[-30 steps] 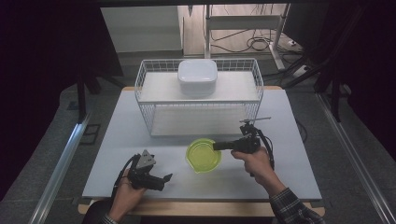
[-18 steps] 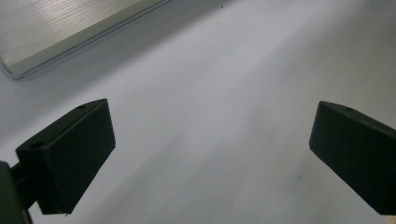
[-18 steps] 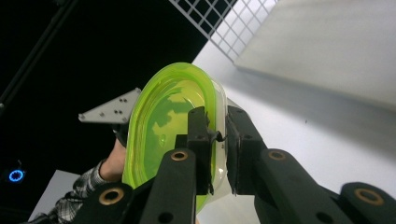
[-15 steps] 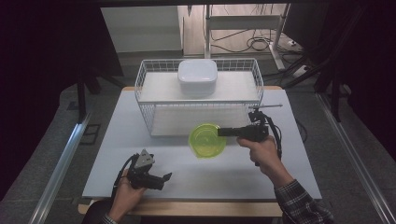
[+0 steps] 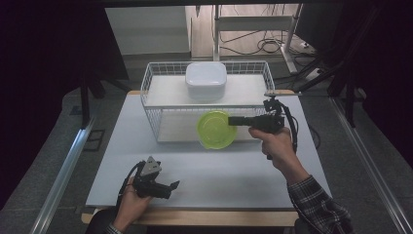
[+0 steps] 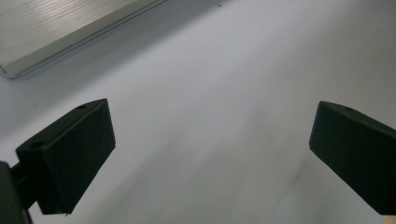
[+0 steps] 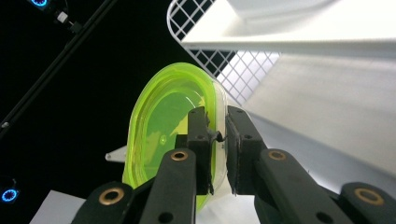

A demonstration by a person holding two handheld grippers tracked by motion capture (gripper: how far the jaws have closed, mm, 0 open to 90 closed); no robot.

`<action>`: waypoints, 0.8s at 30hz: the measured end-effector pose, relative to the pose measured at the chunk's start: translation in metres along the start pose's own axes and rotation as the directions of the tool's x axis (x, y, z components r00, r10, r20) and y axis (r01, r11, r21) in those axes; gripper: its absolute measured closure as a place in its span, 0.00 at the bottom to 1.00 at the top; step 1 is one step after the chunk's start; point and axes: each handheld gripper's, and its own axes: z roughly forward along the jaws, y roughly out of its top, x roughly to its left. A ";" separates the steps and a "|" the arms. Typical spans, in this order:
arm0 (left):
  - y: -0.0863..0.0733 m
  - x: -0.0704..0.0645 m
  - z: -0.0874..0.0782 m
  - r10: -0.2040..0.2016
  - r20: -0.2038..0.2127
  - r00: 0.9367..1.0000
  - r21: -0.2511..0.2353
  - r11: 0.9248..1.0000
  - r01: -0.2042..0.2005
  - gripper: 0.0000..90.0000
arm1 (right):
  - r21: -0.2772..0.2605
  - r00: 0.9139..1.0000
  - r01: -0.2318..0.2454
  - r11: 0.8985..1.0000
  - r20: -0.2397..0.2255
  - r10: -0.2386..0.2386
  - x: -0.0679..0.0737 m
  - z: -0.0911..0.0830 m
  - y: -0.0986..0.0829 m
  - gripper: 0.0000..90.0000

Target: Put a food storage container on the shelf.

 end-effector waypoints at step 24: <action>0.000 0.000 0.000 -0.003 0.008 1.000 0.003 1.000 0.003 0.00 | -0.129 0.999 0.032 0.991 0.017 -0.030 0.029 -0.006 0.065 0.90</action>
